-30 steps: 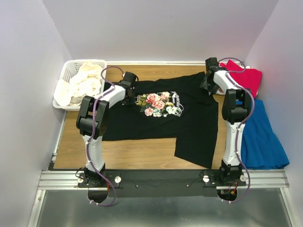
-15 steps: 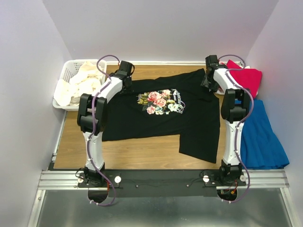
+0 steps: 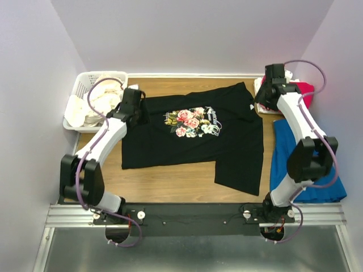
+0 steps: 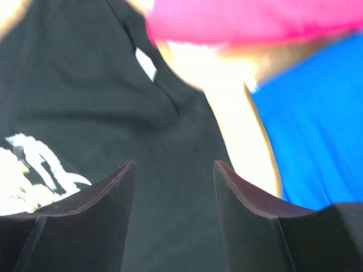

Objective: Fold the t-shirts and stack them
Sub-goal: Fold the flattened tshirt in 1/3 of the way, then grap the side of the flattened tshirt closest away from the robot with both arms

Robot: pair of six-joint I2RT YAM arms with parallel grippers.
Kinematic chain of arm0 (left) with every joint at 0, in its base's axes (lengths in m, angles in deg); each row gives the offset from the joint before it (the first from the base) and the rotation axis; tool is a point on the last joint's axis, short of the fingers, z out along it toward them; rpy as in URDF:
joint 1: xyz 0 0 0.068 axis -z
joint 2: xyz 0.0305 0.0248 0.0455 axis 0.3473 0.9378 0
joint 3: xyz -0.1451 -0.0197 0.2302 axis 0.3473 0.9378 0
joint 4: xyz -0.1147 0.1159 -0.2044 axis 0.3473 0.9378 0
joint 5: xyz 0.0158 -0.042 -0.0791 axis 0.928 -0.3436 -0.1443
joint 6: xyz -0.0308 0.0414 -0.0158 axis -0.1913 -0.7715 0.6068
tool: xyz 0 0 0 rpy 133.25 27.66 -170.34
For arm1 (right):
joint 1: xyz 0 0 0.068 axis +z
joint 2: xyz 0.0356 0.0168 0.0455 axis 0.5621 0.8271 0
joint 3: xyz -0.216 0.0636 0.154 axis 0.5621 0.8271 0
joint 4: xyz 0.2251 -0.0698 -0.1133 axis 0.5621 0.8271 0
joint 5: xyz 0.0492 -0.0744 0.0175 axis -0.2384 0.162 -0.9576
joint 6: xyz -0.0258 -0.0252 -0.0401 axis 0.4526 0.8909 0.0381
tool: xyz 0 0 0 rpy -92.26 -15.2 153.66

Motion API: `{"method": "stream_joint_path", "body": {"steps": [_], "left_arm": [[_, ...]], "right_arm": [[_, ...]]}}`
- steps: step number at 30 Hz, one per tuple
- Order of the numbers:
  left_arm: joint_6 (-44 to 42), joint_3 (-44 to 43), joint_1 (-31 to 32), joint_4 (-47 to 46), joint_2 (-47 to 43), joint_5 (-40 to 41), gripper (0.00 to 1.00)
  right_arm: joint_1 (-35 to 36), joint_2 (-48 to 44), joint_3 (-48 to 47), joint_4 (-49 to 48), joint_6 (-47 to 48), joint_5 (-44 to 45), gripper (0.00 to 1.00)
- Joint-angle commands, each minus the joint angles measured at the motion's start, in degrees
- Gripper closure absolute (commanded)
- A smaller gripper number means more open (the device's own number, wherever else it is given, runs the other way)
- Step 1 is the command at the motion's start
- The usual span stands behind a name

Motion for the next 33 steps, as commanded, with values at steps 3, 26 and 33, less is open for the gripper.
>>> {"method": "stream_joint_path", "body": {"steps": [3, 26, 33], "left_arm": [[7.6, 15.0, 0.1, 3.1, -15.0, 0.4, 0.42], [42.3, 25.3, 2.7, 18.2, -26.1, 15.4, 0.46], [46.7, 27.8, 3.1, 19.0, -21.6, 21.6, 0.46]], "right_arm": [[1.0, -17.8, 20.1, 1.1, -2.4, -4.1, 0.35], [1.1, -32.2, 38.7, -0.7, 1.5, -14.9, 0.35], [1.1, -32.1, 40.3, -2.7, 0.8, -16.6, 0.35]]}}
